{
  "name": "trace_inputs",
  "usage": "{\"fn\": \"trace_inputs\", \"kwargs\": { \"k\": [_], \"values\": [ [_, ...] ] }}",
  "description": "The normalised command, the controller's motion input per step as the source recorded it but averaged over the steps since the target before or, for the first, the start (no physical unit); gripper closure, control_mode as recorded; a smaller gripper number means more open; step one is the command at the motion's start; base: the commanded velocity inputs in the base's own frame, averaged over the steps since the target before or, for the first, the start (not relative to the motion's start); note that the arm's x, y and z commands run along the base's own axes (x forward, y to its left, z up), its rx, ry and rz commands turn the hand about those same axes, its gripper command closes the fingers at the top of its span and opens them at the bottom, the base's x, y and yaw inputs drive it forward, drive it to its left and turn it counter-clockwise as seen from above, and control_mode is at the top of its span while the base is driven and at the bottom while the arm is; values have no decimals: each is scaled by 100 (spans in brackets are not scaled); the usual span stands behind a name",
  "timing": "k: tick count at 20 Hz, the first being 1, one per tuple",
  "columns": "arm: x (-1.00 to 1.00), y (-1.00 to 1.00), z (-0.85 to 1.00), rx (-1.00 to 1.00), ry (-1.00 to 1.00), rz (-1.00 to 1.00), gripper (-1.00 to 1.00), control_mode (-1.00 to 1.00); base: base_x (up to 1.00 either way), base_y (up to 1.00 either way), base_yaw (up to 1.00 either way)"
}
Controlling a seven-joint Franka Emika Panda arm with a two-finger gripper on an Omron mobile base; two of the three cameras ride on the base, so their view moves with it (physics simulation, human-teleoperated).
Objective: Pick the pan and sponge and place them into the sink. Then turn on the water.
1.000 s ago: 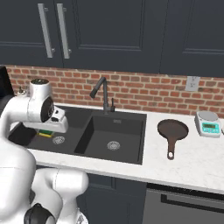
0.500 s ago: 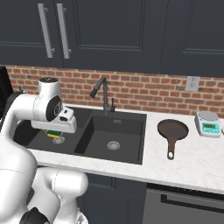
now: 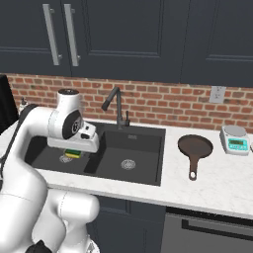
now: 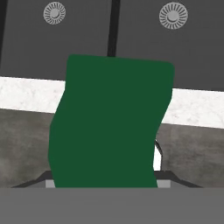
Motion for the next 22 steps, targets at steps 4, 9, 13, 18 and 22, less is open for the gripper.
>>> {"fn": "trace_inputs", "kwargs": {
  "k": [4,9,13,18,22],
  "values": [
    [0,-78,-6,0,0,0,100,-100,0,0,0],
    [0,-90,-15,0,0,0,100,-100,0,0,0],
    [0,-98,-20,-1,2,0,100,-100,0,0,0],
    [20,-78,-32,-5,0,0,100,-100,0,0,0],
    [21,-36,-36,-3,0,0,100,-100,0,0,0]
  ]
}}
